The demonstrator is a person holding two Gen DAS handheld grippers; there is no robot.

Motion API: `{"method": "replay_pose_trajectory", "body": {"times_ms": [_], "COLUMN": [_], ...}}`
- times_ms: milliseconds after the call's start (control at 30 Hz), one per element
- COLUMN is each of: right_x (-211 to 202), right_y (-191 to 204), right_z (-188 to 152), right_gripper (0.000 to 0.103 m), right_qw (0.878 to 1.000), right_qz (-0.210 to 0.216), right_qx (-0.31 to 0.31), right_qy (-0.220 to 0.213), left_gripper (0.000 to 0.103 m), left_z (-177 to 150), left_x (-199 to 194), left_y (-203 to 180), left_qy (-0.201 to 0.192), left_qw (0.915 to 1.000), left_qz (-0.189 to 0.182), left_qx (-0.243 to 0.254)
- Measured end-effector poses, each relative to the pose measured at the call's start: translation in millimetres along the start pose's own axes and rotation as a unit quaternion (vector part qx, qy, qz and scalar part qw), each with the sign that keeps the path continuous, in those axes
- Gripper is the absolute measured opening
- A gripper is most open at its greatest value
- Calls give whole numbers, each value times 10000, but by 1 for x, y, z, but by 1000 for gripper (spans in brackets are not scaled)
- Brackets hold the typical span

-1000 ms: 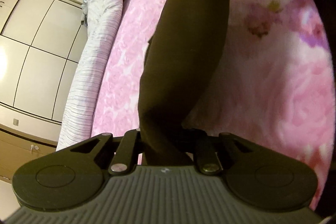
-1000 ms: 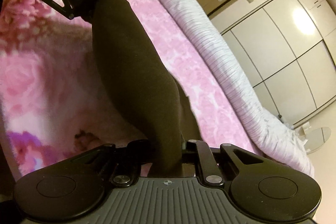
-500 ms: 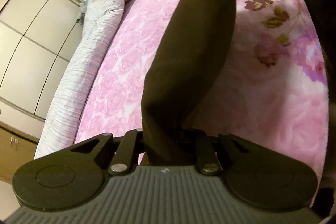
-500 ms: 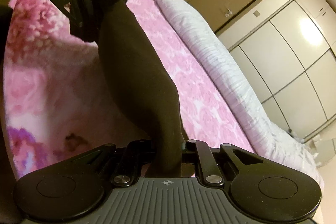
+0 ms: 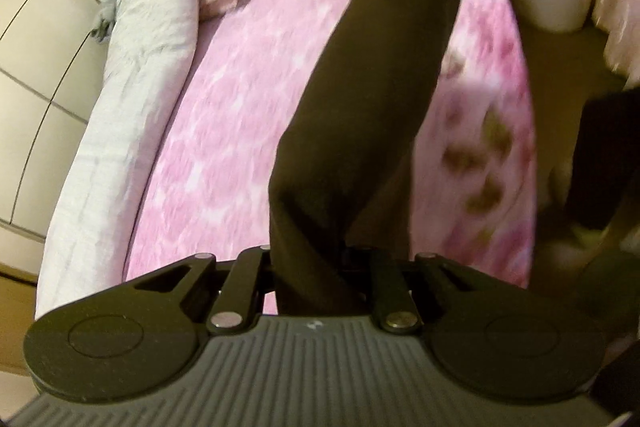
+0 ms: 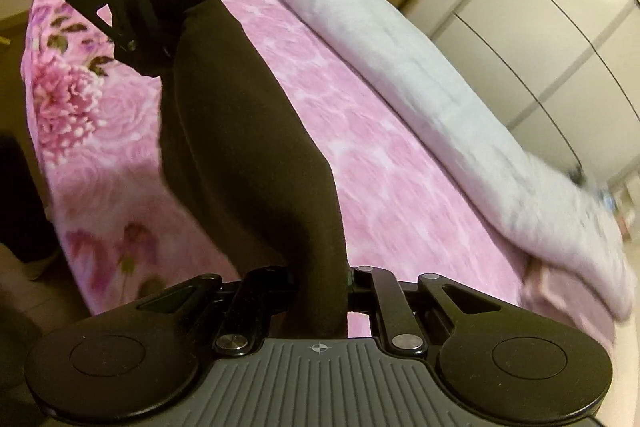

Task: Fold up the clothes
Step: 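Carry the hanging shirt with both grippers toward the stack of dark clothes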

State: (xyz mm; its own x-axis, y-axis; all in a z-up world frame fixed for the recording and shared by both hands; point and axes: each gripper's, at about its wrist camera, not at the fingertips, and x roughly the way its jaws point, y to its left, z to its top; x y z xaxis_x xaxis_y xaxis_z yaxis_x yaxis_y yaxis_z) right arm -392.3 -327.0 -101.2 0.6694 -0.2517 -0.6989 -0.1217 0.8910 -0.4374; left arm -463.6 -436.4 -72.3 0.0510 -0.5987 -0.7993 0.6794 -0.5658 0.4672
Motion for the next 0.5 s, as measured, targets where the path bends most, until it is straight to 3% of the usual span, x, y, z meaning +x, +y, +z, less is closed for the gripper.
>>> {"method": "replay_pose_trajectory", "body": {"times_ms": [167,267,500], "right_x": [-97,-145,-217], "right_y": [-59,-98,-152], "right_z": [-54,-87,-134], "right_gripper": [11,11,11], "right_qw": [9989,9955,9766], "right_qz": [-138,-426,-1253], "right_qx": [299,595,1186], "right_qy": [321,598,1283], "left_gripper": [12,12,12], "left_z": [110,168,265], "left_x": [-32,-36,-17], "left_y": [-9,-15,-18], "left_qy": [-271,-563,-1372], "left_qw": [9992,9969,9811], "left_qz": [-205,-355,-698], "left_qx": [200,410,1173]}}
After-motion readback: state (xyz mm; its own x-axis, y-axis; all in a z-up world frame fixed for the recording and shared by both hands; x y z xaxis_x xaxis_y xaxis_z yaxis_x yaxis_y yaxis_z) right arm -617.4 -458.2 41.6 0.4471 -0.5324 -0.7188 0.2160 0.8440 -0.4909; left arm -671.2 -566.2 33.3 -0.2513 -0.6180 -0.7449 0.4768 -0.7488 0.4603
